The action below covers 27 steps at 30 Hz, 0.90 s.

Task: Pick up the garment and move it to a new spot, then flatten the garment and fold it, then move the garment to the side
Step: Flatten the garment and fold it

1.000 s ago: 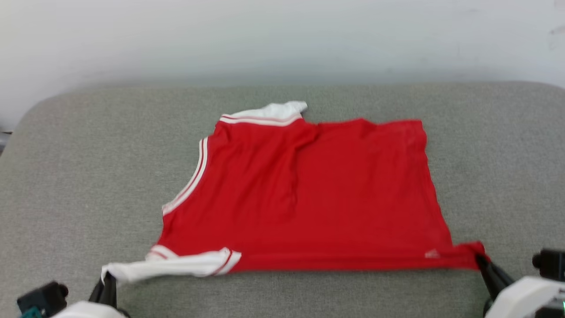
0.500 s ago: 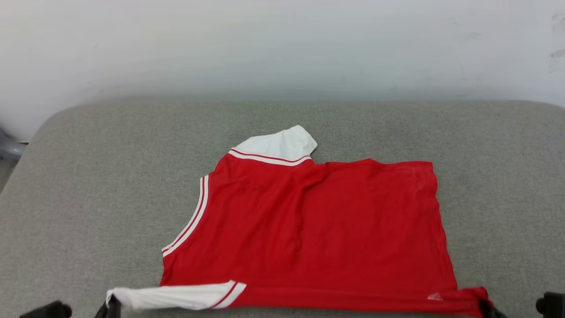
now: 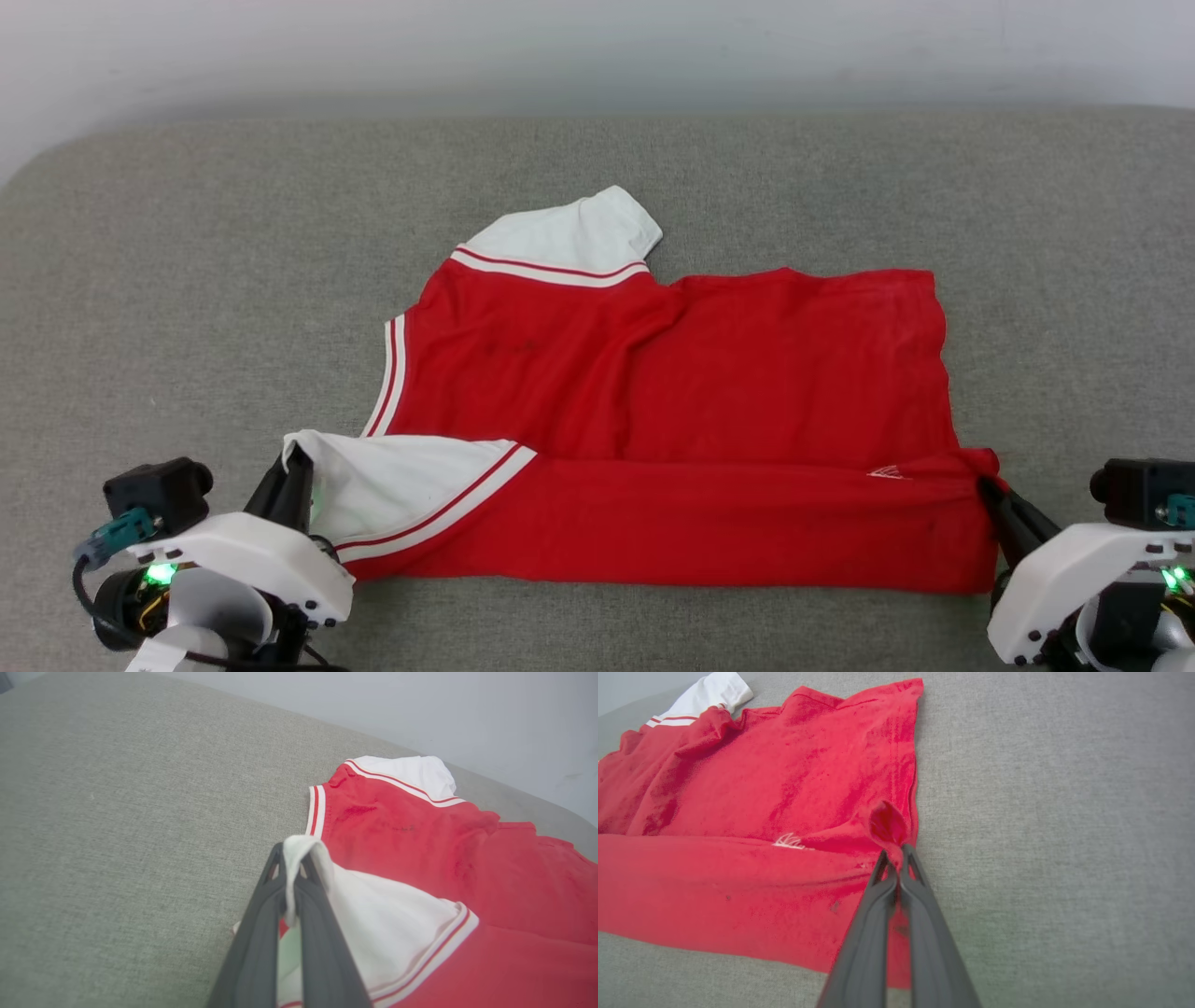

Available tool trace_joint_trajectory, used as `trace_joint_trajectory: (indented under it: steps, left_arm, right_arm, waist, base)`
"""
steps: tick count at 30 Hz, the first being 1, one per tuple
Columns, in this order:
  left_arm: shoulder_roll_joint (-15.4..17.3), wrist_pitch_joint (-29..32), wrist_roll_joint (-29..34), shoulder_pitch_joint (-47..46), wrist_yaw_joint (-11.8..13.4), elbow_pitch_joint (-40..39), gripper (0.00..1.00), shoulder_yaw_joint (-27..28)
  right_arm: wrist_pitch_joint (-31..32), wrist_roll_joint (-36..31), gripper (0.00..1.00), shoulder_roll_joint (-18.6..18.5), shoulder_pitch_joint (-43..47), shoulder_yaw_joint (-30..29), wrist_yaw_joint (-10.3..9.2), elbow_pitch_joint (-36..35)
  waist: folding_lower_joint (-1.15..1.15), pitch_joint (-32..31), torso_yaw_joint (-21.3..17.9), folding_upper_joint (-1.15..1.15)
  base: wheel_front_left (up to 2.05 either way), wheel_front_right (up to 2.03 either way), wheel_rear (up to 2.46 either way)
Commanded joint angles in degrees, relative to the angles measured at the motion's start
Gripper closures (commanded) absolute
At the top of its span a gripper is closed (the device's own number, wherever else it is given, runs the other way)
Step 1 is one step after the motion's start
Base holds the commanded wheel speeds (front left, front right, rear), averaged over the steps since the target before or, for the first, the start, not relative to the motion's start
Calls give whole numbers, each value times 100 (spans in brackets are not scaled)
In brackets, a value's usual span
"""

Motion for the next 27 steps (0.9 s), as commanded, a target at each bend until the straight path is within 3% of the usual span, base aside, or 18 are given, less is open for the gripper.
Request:
trace_joint_trajectory:
  steps: [1,9,10,11,12,14,15,21,27]
  left_arm:
    - [-36,21,34,-153,-53,96,100,-44]
    - [-245,169,62,-719,-387,907,100,-390]
    - [-257,169,80,-771,-423,1028,100,-429]
    - [-294,208,51,-803,-464,1133,100,-478]
    - [-319,265,1,-829,-530,1255,100,-519]
    - [-356,265,-10,-890,-602,1440,52,-559]
    - [-384,260,-13,-898,-617,1531,0,-580]
    - [-263,235,-8,-940,-673,1782,0,-552]
    - [75,757,-131,-767,-621,1563,0,-539]
  right_arm:
    - [-10,-47,100,-50,-147,58,-8,79]
    - [-310,-43,100,-142,-582,433,-8,734]
    - [-355,-47,85,-144,-615,477,-8,827]
    - [-390,-64,60,-155,-631,524,-7,915]
    - [-470,-50,2,-157,-666,568,-7,977]
    - [-663,-14,0,-177,-696,641,-7,1062]
    - [-840,-14,0,-192,-710,660,-7,1048]
    - [-1666,-112,0,-140,-493,578,-7,998]
    - [-1818,-254,0,-5,-229,473,-7,763]
  waist:
    - [-1,220,-23,0]
    - [-1,520,-69,0]
    - [-1,521,-74,0]
    - [-1,513,-75,0]
    - [-1,493,-73,0]
    - [-1,427,-70,0]
    - [-1,376,-67,0]
    - [-1,-23,-71,0]
    - [-1,-384,-136,0]
  base:
    - [0,0,0]
    - [0,0,0]
    - [0,0,0]
    - [0,0,0]
    - [0,0,0]
    - [0,0,0]
    - [0,0,0]
    - [0,0,0]
    - [0,0,0]
